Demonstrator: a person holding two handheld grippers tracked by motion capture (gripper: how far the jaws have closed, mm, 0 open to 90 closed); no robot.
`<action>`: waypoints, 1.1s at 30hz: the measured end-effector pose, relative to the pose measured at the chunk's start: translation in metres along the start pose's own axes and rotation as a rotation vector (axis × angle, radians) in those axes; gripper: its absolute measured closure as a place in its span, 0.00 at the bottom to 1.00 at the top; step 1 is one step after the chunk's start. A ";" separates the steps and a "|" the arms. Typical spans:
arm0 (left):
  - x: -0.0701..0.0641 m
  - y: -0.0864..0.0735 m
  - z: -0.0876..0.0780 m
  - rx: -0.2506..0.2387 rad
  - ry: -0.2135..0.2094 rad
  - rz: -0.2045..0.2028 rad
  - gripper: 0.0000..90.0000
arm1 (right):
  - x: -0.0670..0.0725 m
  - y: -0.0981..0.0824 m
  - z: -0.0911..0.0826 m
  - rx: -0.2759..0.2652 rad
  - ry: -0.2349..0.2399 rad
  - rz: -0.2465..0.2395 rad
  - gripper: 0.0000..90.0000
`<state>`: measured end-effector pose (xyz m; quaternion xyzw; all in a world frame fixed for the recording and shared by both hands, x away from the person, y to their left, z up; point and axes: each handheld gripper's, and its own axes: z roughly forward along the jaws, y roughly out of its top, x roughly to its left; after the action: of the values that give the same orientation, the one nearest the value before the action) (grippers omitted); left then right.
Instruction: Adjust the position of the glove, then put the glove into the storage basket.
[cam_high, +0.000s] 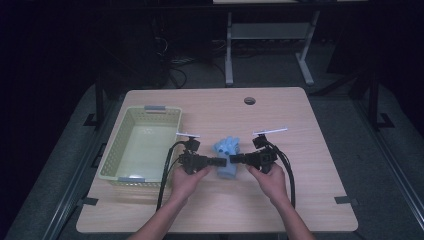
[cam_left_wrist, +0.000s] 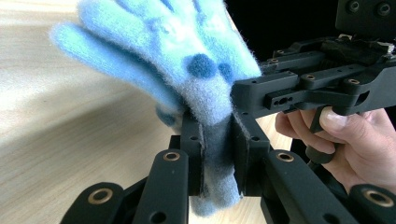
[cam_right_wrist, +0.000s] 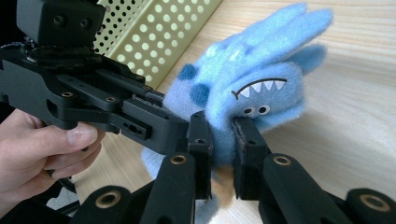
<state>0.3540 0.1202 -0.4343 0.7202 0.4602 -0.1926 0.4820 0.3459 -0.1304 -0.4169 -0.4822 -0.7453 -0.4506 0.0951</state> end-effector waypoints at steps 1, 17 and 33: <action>0.000 0.000 -0.001 -0.001 -0.001 -0.001 0.85 | 0.001 0.001 0.000 0.000 0.003 0.002 0.88; -0.005 0.002 -0.015 -0.015 -0.004 0.017 0.84 | 0.008 0.005 0.000 -0.016 0.038 -0.006 0.88; -0.009 0.007 -0.055 -0.047 -0.015 0.041 0.85 | 0.034 0.021 0.008 -0.031 0.095 -0.045 0.89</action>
<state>0.3464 0.1632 -0.3991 0.7166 0.4461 -0.1774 0.5060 0.3481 -0.1003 -0.3896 -0.4448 -0.7436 -0.4862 0.1128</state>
